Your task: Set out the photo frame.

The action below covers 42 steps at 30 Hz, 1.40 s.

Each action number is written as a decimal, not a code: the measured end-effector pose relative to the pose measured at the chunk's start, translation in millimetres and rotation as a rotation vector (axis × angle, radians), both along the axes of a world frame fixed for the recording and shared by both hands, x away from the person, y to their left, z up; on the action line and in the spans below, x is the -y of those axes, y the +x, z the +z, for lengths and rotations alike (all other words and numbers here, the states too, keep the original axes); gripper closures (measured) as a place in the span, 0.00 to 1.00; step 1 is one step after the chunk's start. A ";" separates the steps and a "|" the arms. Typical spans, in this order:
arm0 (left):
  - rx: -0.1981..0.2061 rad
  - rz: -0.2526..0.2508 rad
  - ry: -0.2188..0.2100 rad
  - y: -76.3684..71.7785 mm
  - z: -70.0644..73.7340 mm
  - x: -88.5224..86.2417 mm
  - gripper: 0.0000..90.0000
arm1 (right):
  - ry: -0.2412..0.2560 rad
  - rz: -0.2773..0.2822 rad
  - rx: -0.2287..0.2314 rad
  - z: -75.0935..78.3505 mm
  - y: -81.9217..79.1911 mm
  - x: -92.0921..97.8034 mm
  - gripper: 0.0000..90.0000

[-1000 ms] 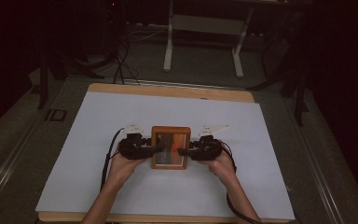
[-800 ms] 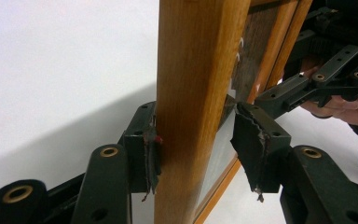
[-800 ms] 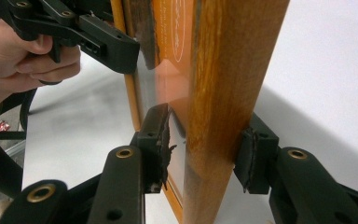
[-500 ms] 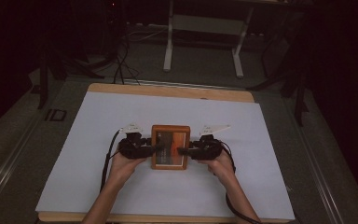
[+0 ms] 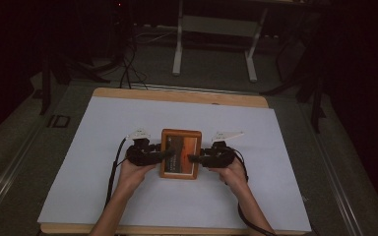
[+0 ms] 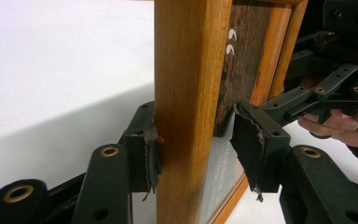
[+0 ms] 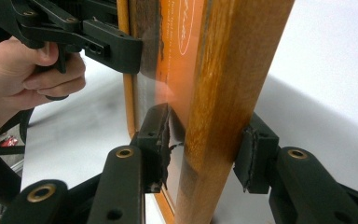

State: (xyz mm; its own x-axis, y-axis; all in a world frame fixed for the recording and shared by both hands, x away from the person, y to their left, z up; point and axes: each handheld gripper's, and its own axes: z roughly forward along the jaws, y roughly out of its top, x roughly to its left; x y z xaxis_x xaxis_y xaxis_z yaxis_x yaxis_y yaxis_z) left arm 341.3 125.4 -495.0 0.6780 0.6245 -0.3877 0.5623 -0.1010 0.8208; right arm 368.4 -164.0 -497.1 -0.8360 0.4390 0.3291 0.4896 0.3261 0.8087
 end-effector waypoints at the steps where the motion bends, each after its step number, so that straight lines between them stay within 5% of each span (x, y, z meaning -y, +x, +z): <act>1: -0.002 -0.001 -0.002 -0.2 -0.1 -0.3 0.58 | -0.001 0.000 0.002 0.0 -0.1 -0.2 0.66; 16: -0.008 0.011 0.000 -0.3 -0.2 1.1 0.56 | -0.017 0.004 0.013 0.8 -1.7 -1.1 0.66; 20: -0.032 0.019 -0.014 1.7 -3.2 0.6 0.47 | -0.048 0.007 0.044 2.0 -3.9 -2.8 0.62; 28: -0.012 0.035 -0.009 -1.0 -0.4 -3.8 0.43 | -0.071 0.009 0.068 5.7 -6.1 -3.8 0.50; 42: 0.036 0.055 0.030 -17.3 18.7 -26.9 0.43 | -0.084 -0.010 0.104 20.7 -7.8 8.7 0.46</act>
